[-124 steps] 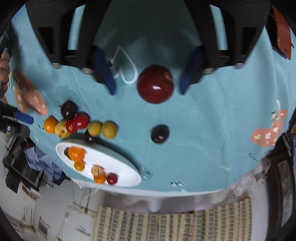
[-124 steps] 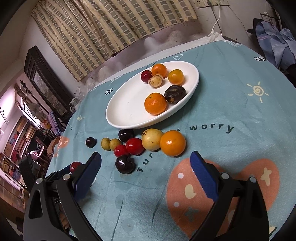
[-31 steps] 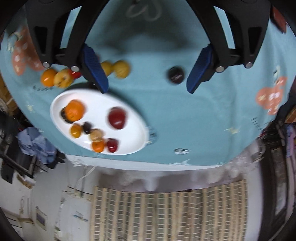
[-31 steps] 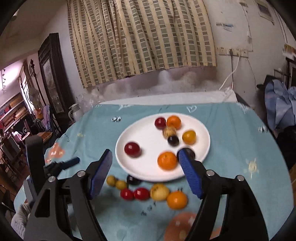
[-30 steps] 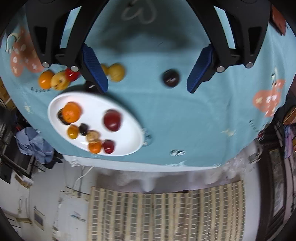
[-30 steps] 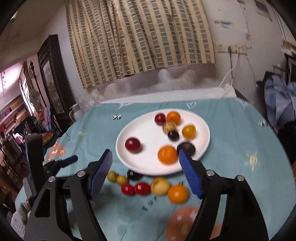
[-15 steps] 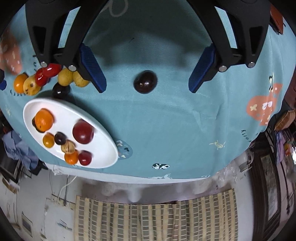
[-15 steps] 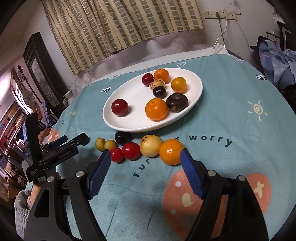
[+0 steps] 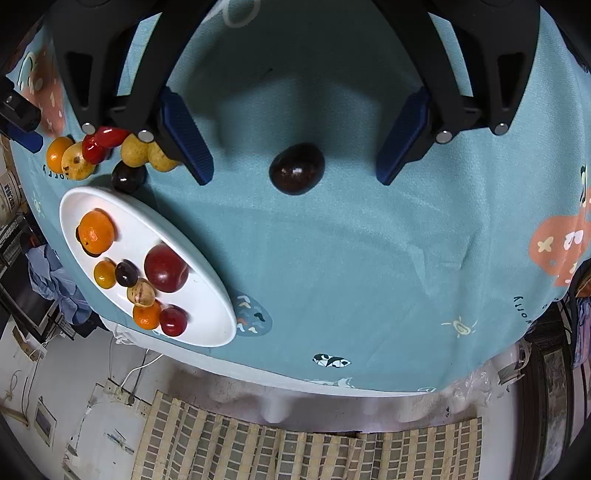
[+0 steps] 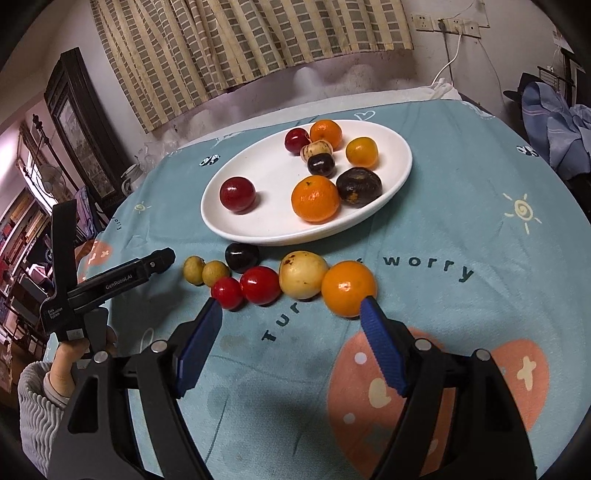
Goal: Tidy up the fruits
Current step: 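Grasp a dark plum with the left tool while the right tool grasps an orange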
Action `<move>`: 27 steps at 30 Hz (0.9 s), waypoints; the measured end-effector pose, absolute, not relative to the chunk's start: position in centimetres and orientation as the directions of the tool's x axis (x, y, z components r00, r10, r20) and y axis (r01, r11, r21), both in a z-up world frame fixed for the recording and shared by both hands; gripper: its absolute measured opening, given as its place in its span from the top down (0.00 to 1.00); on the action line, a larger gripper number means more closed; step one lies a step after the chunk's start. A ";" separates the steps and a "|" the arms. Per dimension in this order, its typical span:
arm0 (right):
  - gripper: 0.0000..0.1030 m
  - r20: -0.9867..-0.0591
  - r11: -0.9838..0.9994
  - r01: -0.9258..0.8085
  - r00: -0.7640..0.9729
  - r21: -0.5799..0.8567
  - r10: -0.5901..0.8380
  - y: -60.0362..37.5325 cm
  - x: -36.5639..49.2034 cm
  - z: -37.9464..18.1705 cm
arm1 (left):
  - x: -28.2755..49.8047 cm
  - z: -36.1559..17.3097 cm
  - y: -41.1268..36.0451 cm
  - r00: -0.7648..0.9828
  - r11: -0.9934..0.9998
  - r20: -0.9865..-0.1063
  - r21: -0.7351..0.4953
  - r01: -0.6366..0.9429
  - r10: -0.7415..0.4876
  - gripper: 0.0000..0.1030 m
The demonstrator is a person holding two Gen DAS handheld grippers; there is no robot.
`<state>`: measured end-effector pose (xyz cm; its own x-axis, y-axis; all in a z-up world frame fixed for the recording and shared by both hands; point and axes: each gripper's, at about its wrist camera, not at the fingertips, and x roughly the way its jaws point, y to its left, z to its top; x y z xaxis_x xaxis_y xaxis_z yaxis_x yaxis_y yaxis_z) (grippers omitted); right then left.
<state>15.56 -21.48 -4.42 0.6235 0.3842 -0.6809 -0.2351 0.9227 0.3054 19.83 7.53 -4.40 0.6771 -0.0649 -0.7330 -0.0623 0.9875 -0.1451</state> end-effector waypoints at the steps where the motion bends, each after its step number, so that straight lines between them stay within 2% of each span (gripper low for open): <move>1: 0.25 -0.683 0.923 -0.234 0.622 0.306 0.384 -21.5 15.6 -4.5 | 19.8 -4.4 7.4 0.678 0.988 -0.733 -0.141 -0.058 -0.065 0.12; 7: 0.25 -0.693 0.926 -0.226 0.615 0.304 0.377 -21.5 15.8 -4.7 | 20.3 -4.6 7.2 0.664 0.989 -0.744 -0.143 -0.049 -0.075 0.16; 12: 0.25 -0.702 0.927 -0.223 0.607 0.302 0.374 -21.5 15.9 -4.9 | 20.5 -4.9 7.2 0.652 0.992 -0.757 -0.116 -0.054 -0.053 0.44; 14: 0.25 -0.705 0.928 -0.221 0.604 0.301 0.372 -21.4 15.9 -5.0 | 20.5 -4.9 7.1 0.651 0.993 -0.757 -0.108 -0.049 -0.050 0.49; 16: 0.25 -0.707 0.928 -0.219 0.602 0.301 0.371 -21.4 16.0 -5.1 | 20.3 -4.8 7.1 0.654 0.994 -0.755 -0.098 -0.040 -0.048 0.72; 21: 0.25 -0.701 0.927 -0.207 0.608 0.314 0.373 -22.0 16.2 -5.1 | 18.5 -4.1 7.4 0.682 0.993 -0.729 -0.111 -0.044 -0.051 0.71; 27: 0.25 -0.699 0.928 -0.194 0.613 0.317 0.367 -22.6 16.6 -5.3 | 14.9 -2.2 4.8 0.720 0.993 -0.685 -0.107 0.047 -0.108 0.71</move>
